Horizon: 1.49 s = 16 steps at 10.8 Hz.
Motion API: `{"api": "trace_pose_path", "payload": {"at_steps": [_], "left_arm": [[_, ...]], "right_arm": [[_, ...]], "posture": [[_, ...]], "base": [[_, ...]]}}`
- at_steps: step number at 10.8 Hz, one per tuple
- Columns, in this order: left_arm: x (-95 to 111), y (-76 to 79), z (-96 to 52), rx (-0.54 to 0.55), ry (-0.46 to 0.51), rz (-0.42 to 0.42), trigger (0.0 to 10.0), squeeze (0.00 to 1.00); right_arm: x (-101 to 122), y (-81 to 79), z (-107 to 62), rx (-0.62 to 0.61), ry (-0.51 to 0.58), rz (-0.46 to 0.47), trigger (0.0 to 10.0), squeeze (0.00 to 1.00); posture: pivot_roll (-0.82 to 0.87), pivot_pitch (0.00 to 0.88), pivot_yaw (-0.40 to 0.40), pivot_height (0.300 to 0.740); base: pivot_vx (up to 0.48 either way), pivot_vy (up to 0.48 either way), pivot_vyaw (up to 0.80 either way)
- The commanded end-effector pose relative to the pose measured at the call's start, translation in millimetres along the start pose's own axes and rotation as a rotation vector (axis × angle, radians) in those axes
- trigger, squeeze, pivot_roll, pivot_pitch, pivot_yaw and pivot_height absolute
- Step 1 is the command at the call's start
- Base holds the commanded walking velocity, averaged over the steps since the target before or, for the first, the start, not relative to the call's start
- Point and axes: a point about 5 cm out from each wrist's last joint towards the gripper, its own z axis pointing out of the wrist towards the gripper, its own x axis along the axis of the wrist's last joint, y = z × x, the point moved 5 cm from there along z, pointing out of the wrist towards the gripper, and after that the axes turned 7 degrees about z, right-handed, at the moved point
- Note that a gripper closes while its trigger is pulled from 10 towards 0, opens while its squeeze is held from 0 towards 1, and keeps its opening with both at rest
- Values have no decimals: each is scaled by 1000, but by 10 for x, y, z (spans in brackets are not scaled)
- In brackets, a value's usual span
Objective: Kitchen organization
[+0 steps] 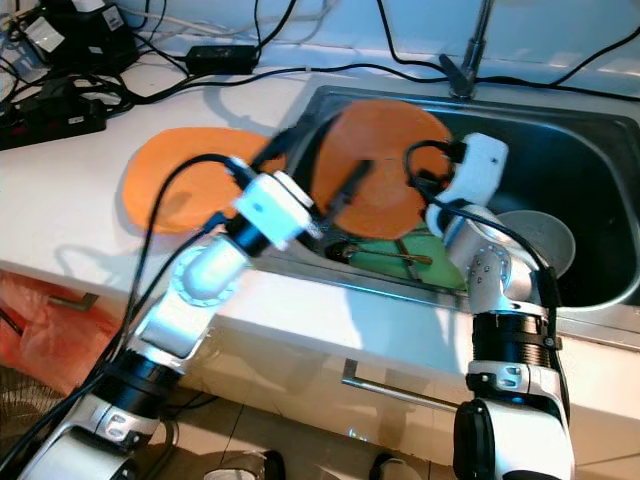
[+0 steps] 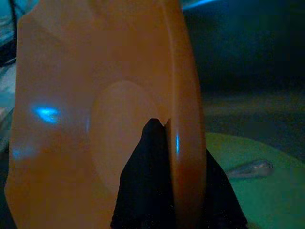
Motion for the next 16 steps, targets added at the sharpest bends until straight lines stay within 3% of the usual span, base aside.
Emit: {"api": "trace_pose_path", "payload": {"at_steps": [1,2,3,4,6,9,10,11,13,15,16], "left_arm": [[-46,-36,-24,24,-34,-24,10000,1000],[-63,-35,-29,30,-52,-44,10000,1000],[-50,37,-33,-20,-56,-5,10000,1000],[-32,77,-40,-46,-47,23,10000,1000],[-16,251,-71,-99,-61,-31,10000,1000],[-9,292,-77,-132,-69,-56,10000,1000],[-34,280,-84,-138,-87,-71,10000,1000],[-62,313,-102,-161,-109,-103,10000,1000],[-189,527,-205,-260,-207,-250,10000,1000],[-240,604,-253,-304,-274,-391,10000,1000],[-274,587,-264,-348,-318,-328,10000,1000]], "right_arm": [[104,-52,10,6,36,9,0,0],[90,19,18,-33,37,4,0,0],[220,206,-8,-127,108,-172,0,0],[236,238,-14,-139,114,-192,0,0],[267,382,-26,-183,124,-315,0,0],[109,514,-14,-209,78,-292,0,0],[86,538,-5,-209,72,-295,1529,0],[40,569,4,-214,50,-310,10000,0],[25,573,12,-209,42,-319,10000,0],[23,560,23,-199,41,-314,10000,0],[21,567,24,-198,39,-315,10000,0]], "posture": [[66,121,73,740],[64,122,72,740],[65,122,69,740],[64,123,70,740],[64,122,73,740],[65,118,76,740],[67,119,78,740],[67,119,78,740],[71,119,79,740],[70,119,82,740],[70,119,82,740]], "base": [[0,0,0],[0,0,0],[0,0,0],[0,0,0],[0,0,0],[0,0,0],[0,0,0],[0,0,0],[0,0,0],[0,0,0],[0,0,0]]}}
